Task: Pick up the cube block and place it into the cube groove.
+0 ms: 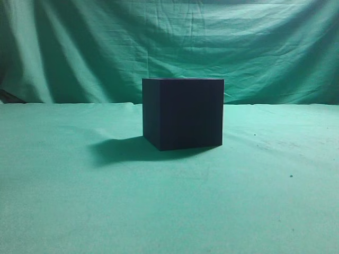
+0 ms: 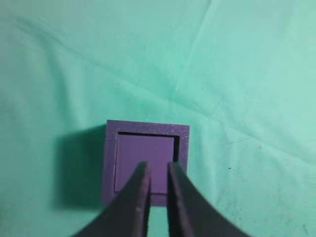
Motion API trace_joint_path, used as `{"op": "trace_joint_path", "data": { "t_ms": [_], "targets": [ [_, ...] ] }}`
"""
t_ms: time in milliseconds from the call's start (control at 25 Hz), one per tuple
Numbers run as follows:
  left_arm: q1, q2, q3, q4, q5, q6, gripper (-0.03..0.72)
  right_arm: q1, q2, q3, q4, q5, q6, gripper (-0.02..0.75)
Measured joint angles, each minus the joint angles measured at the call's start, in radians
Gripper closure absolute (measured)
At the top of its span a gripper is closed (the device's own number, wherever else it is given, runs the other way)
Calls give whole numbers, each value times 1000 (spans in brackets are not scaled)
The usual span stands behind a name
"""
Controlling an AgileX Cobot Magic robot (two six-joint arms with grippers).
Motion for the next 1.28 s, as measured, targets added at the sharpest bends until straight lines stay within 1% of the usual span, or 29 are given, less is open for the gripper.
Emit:
{"op": "trace_joint_path", "data": {
  "t_ms": [120,320,560,600,720,800,880,960,1040,1120,1280],
  "targets": [
    [0,0,0,0,0,0,688,0,-122,26,-2,2,-2,672],
    [0,0,0,0,0,0,688,0,-351,175,-6,13,-3,672],
    [0,0,0,0,0,0,688,0,-614,412,-8,18,-5,672],
    [0,0,0,0,0,0,688,0,-614,412,-8,18,-5,672],
    [0,0,0,0,0,0,688,0,-742,537,-8,15,-7,672],
    [0,0,0,0,0,0,688,0,-872,650,-8,-39,-7,672],
    [0,0,0,0,0,0,688,0,-956,715,-8,-75,-7,672],
    [0,0,0,0,0,0,688,0,-1033,759,-6,-92,-7,672],
    [0,0,0,0,0,0,688,0,-1062,774,-4,-94,-7,672],
    [0,0,0,0,0,0,688,0,-1139,789,-2,-60,-9,672],
    [0,0,0,0,0,0,688,0,-1190,794,-2,-38,-81,672]
  ]
}}
